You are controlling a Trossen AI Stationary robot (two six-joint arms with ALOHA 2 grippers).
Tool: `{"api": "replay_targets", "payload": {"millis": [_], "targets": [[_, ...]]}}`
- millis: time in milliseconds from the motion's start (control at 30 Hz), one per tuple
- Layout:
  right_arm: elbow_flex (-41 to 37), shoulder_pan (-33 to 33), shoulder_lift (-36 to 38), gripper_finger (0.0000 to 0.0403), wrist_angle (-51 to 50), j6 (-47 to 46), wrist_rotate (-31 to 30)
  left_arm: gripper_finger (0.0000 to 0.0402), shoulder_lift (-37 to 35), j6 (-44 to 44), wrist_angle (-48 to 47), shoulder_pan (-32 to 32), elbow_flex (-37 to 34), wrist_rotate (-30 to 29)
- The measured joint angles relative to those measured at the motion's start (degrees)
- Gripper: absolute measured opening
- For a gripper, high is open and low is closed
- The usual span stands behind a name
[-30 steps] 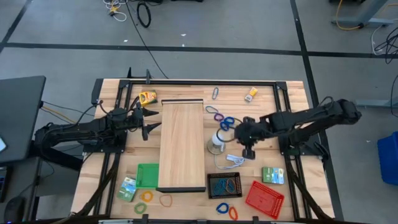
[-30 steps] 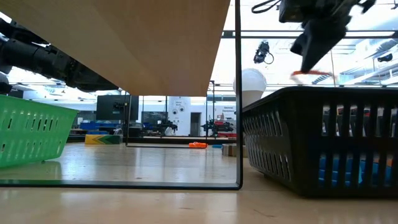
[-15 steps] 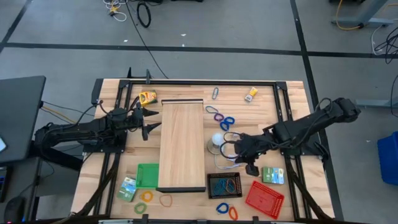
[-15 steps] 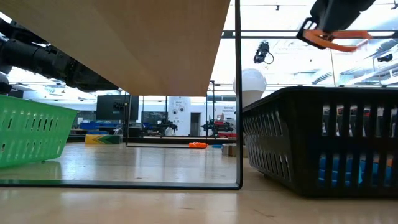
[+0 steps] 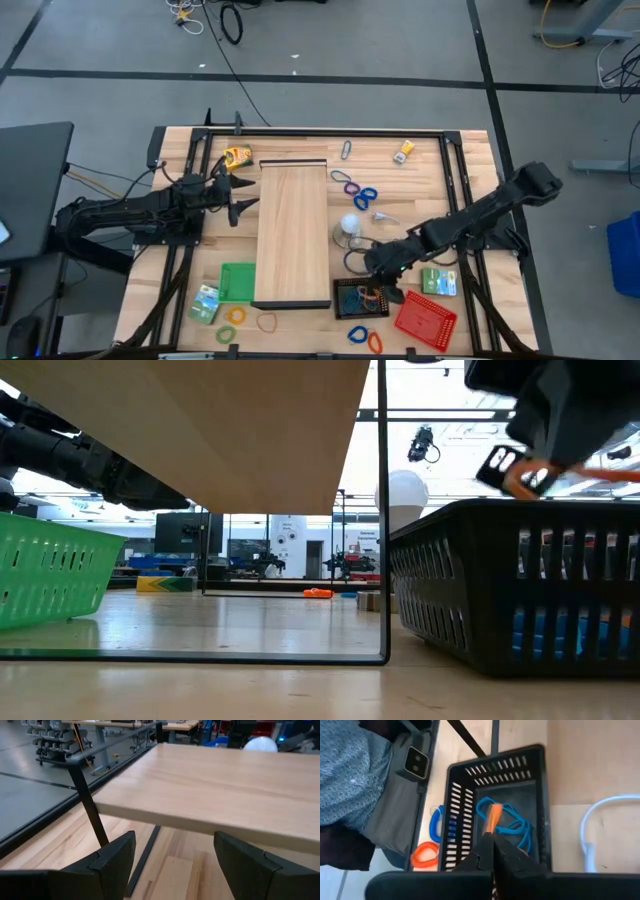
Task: Pick & Place Office Desk Supplies
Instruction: Put the top orange rubber band into the black bin, then put the top blue rubber band into the black bin
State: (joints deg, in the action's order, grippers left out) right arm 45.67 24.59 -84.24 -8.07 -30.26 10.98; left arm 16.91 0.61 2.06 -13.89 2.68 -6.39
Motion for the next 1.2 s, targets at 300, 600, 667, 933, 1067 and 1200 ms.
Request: {"api": "replay_targets", "payload": {"millis": [300,600,667,933,1067,1200], "targets": [[0.08,-0.08,-3.97,0.0022,1.49,-0.68,-1.69,0.0273,0.0,-0.12,0.14,0.0,0.0,0.0],[0.08,-0.08,-3.97,0.0138,1.03,-0.86,-5.12,0.0273,0.0,0.0,0.04,0.0,0.0,0.0],[0.08,-0.08,-3.97,0.0166,1.04,-0.95,-5.71,0.0273,0.0,0.1,0.03,-0.02,0.0,-0.02],[0.83,-0.07,-3.79,0.0212,0.59,-0.65,-10.14,0.0273,0.0,0.25,0.01,0.0,0.0,-0.02],[2.96,-0.05,-3.07,0.0204,-1.47,2.09,-15.46,0.0273,0.0,0.25,0.01,0.0,0.0,-0.02],[4.44,-0.08,-1.13,0.0197,-8.38,4.69,-24.64,0.0273,0.02,0.25,0.01,-0.01,0.0,-0.02]]}}
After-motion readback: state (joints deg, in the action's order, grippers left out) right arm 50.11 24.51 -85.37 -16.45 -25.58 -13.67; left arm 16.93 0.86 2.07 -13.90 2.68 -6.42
